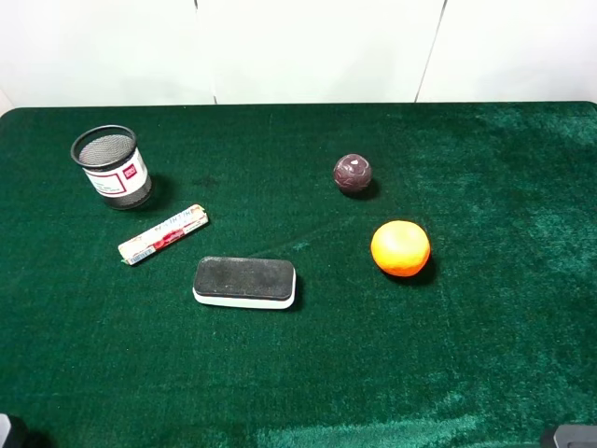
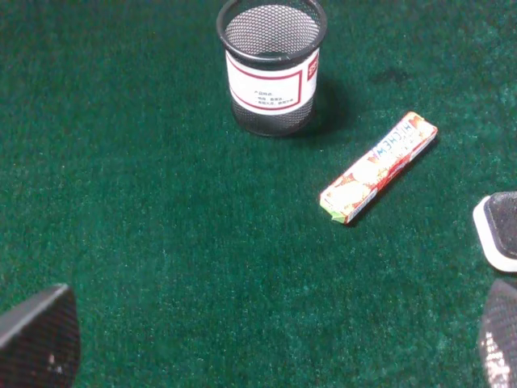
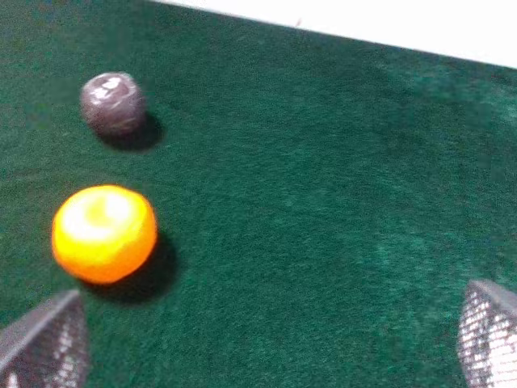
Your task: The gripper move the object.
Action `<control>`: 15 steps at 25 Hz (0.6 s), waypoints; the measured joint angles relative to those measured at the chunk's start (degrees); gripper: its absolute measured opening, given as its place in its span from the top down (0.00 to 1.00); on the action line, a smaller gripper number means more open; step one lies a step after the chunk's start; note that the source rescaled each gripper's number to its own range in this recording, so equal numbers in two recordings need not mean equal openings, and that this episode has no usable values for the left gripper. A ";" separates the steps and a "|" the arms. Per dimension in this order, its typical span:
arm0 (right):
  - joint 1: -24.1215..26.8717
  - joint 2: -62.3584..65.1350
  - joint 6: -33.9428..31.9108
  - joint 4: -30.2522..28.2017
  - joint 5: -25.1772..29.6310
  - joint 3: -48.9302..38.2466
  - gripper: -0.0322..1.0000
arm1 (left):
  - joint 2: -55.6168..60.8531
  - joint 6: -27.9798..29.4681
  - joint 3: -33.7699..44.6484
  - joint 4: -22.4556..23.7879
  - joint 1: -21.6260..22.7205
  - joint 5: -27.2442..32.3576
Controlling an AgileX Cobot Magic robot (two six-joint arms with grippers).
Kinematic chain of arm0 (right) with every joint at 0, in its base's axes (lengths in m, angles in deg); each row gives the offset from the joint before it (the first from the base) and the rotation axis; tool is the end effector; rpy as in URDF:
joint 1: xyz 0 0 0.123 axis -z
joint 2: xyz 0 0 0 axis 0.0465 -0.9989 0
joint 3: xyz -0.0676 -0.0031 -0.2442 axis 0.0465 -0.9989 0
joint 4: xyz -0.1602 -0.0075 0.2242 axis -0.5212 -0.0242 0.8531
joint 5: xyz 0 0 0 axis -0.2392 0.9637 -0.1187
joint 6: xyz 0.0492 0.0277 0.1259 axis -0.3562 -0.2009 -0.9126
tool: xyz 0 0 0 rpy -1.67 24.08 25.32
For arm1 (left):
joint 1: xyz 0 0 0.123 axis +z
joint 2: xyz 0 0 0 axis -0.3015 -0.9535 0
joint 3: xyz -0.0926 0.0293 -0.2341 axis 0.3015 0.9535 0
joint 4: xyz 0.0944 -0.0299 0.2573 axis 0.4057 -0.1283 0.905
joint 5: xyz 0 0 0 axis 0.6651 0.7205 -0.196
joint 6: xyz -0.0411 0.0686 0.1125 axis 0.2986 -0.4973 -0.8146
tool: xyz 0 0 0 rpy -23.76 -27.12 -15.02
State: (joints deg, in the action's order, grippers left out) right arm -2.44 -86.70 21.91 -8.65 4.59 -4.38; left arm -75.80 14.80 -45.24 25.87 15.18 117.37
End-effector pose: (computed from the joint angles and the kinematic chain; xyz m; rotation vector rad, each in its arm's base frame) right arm 0.0997 0.0182 0.2677 -0.2480 2.0459 0.0549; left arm 0.0884 -0.0069 0.2690 0.1080 2.0326 -0.0187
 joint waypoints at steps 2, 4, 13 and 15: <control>2.25 1.36 0.45 0.26 0.00 0.00 0.00 | 0.00 0.00 0.00 0.00 0.00 0.00; 4.43 3.11 1.41 0.77 0.07 0.00 0.00 | 0.00 0.00 0.00 0.00 0.00 0.00; 8.22 3.82 4.97 3.52 0.31 0.00 0.00 | 0.00 0.00 0.00 0.00 0.00 0.00; 8.27 3.82 4.97 3.52 0.31 0.00 0.00 | 0.00 0.00 0.00 0.00 0.00 0.00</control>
State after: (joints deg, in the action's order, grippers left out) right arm 5.83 -82.88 26.88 -5.13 4.90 -4.38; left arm -75.80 14.80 -45.24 25.87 15.18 117.37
